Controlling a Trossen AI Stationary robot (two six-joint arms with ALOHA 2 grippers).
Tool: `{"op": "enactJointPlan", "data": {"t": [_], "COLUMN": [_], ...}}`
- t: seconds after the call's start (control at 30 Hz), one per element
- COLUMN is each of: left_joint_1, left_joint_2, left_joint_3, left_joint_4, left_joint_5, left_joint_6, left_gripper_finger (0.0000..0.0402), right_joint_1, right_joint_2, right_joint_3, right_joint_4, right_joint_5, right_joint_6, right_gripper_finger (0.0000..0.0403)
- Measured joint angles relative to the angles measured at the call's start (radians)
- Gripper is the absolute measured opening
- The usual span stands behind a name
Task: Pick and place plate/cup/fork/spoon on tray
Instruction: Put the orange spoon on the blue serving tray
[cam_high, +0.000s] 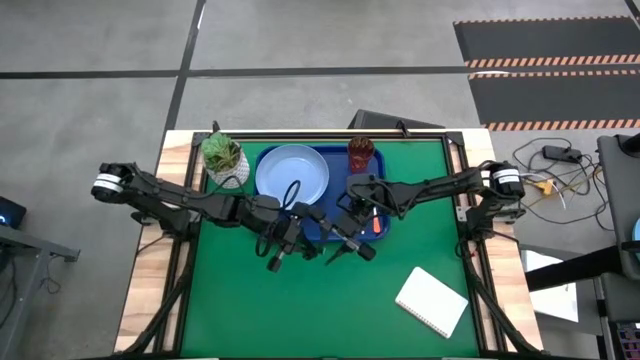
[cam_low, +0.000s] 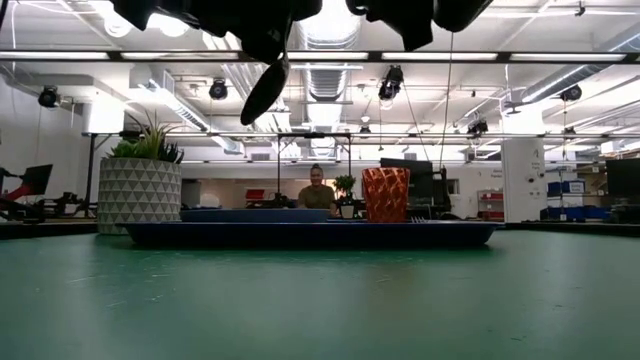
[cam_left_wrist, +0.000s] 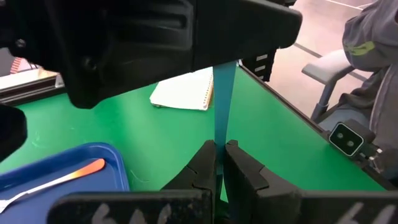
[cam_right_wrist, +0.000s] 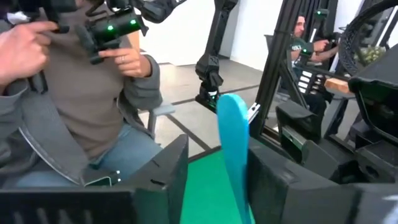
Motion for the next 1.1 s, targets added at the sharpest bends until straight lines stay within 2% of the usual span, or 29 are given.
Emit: {"op": "enactJointPlan", "data": {"t": [0.27,0.53,0.7,0.8,0.9,1.1], "left_joint_1": [0.000,0.000,-0.001,0.000,0.001,0.006], "left_joint_2": [-0.001,-0.001,0.000,0.000,0.000,-0.006], "left_joint_3": [0.000,0.000,0.000,0.000,0.000,0.000], "left_joint_4": [0.008,0.014,0.014,0.014,0.011,-0.025], "left_joint_5": [-0.004,-0.010,-0.089,-0.103,-0.114,-0.147], "left_joint_6": [0.000,-0.001,-0.024,-0.026,-0.028,-0.016], "left_gripper_finger": [0.0001,0.0001,0.0001,0.0003,0.0022,0.0087], "right_joint_1": [-0.004,-0.009,-0.016,-0.024,-0.034,-0.057], "right_joint_2": [0.001,-0.001,-0.001,-0.001,-0.001,-0.004], "right_joint_3": [0.000,0.001,0.001,0.001,0.001,0.001], "right_joint_4": [0.002,0.008,0.004,0.003,-0.009,-0.069], "right_joint_5": [0.001,0.007,0.020,0.021,0.024,0.027], "right_joint_6": [-0.042,-0.051,-0.041,-0.030,-0.028,-0.008], "right_gripper_finger": [0.0021,0.0010,0.0009,0.0008,0.0008,0.0007]}}
